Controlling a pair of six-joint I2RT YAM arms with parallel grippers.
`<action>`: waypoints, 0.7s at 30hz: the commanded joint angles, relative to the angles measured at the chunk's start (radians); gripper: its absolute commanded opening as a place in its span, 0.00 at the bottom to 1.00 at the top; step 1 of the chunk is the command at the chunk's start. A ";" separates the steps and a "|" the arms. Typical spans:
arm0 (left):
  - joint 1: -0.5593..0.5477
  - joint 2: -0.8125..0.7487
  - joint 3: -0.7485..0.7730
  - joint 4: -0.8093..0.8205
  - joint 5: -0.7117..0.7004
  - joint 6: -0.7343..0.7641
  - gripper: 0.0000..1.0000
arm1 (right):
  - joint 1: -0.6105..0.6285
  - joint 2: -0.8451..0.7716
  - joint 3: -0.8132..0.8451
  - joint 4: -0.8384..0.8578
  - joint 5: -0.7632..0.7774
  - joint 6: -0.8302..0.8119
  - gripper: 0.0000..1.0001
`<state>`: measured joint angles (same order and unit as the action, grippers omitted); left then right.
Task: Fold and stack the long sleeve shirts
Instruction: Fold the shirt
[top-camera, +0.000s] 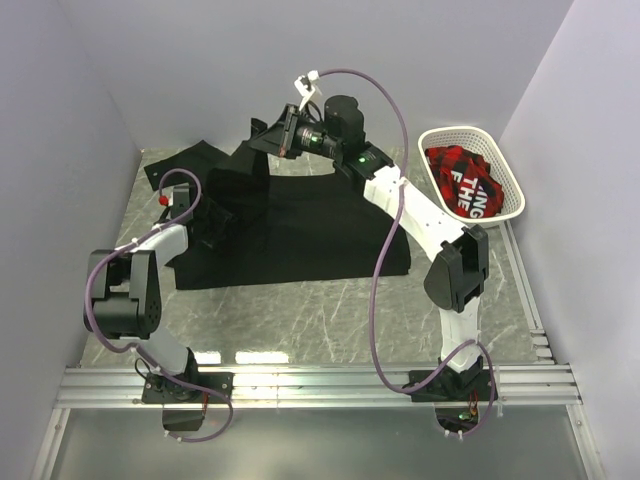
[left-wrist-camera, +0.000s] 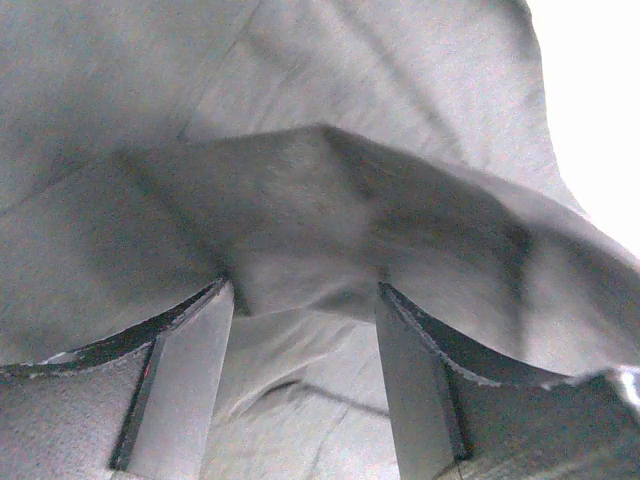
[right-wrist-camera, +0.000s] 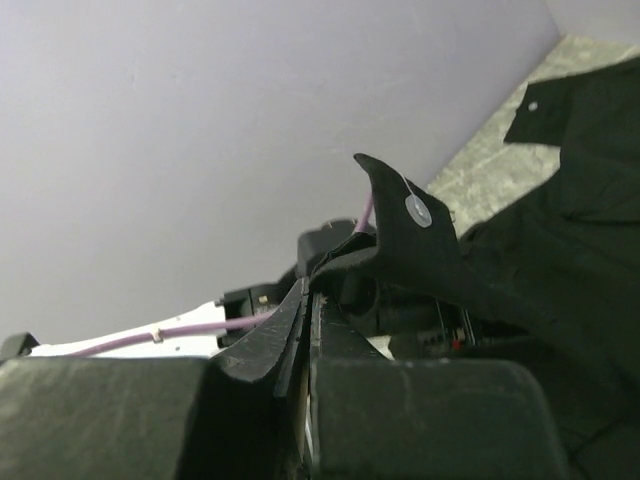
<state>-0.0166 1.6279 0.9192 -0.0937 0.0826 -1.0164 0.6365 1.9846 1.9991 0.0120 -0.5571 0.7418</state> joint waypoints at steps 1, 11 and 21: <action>-0.002 -0.003 0.006 0.140 -0.032 -0.005 0.65 | -0.006 -0.073 -0.023 0.017 -0.033 -0.031 0.00; -0.002 0.079 0.032 0.256 0.002 0.084 0.67 | -0.009 -0.118 -0.103 0.005 -0.024 -0.068 0.00; 0.000 0.102 0.020 0.357 -0.029 0.111 0.69 | -0.015 -0.139 -0.131 -0.038 -0.026 -0.102 0.00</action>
<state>-0.0166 1.7218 0.9222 0.1818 0.0727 -0.9325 0.6323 1.9362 1.8854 -0.0257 -0.5697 0.6773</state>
